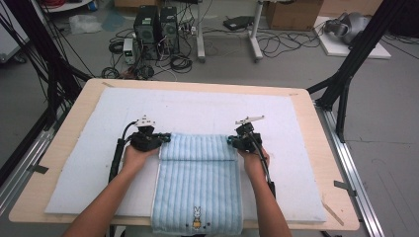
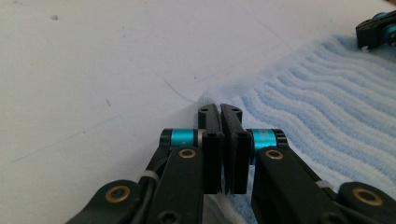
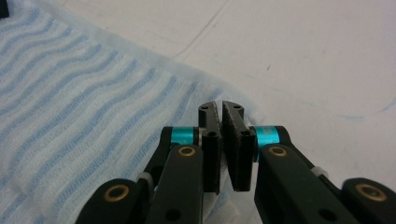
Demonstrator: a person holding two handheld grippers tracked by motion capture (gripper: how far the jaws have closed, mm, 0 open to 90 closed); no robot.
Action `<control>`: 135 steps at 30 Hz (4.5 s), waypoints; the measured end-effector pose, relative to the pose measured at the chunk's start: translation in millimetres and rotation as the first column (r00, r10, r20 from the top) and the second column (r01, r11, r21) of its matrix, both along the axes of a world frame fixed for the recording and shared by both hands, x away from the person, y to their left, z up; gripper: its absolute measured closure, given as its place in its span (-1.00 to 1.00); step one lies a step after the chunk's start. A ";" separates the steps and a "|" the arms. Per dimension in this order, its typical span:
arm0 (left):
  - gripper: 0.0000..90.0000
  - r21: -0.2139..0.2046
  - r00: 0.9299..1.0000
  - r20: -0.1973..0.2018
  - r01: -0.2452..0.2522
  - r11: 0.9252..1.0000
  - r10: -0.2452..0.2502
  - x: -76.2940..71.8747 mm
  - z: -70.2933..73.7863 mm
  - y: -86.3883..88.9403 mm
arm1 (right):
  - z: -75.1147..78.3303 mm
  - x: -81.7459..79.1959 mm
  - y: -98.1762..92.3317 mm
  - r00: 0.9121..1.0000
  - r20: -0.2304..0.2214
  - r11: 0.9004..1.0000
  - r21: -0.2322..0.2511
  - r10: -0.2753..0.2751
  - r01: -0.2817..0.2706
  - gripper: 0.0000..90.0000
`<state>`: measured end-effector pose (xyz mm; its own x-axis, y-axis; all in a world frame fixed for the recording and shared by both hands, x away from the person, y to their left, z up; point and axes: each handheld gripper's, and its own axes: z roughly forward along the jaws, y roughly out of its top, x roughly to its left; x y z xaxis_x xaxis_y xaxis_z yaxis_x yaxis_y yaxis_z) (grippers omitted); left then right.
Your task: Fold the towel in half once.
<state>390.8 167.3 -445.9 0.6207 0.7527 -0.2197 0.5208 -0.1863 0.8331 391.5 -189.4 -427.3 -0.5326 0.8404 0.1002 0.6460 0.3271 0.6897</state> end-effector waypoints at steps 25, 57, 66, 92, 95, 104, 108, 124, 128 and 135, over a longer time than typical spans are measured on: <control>0.93 -0.151 0.991 0.096 0.104 0.983 -0.090 -65.5 33.6 19.0 | 27.7 -70.6 -16.9 0.984 0.180 0.993 0.113 0.009 -0.030 0.92; 0.18 -0.140 0.990 0.014 0.142 0.980 -0.142 -135.5 19.5 26.8 | 8.0 -171.0 -37.0 0.987 0.162 0.991 0.129 0.022 -0.043 0.67; 0.17 -0.162 0.998 0.016 0.060 0.985 -0.058 -102.4 22.6 38.1 | 5.1 -126.3 -27.1 0.994 0.111 0.987 0.157 -0.006 -0.012 0.48; 0.13 -0.143 0.999 0.040 -0.011 0.990 0.017 -85.3 19.5 54.7 | -5.3 -181.3 -26.3 0.902 0.060 0.887 0.166 0.427 -0.430 0.61; 0.12 -0.137 0.999 0.031 -0.015 0.990 0.020 -84.1 16.8 53.9 | 0.7 -175.9 -33.6 0.929 0.093 0.909 0.191 0.357 -0.369 0.55; 0.09 -0.122 0.999 0.030 -0.018 0.992 0.021 -82.7 14.4 54.1 | -5.9 -138.1 -4.3 0.972 0.097 0.973 0.061 0.214 -0.221 0.47; 0.10 -0.123 0.999 0.029 -0.014 0.992 0.018 -81.6 13.2 54.1 | -16.5 -134.2 11.4 0.966 0.066 0.968 -0.003 0.251 -0.251 0.47; -0.11 -0.064 0.999 -0.045 -0.012 0.998 0.009 -53.4 3.6 22.2 | -13.8 -108.6 -13.8 0.993 0.119 0.998 0.063 0.002 -0.009 -0.12; -0.09 -0.019 0.997 -0.069 -0.017 1.000 0.015 -49.6 -3.0 13.7 | -20.3 -106.6 -9.8 0.995 0.098 1.000 0.015 0.008 -0.009 -0.19; -0.07 0.139 1.000 -0.017 -0.013 0.990 0.016 -52.8 -5.2 -3.2 | -22.1 -106.9 -7.5 0.997 0.076 1.000 0.028 -0.016 0.014 -0.24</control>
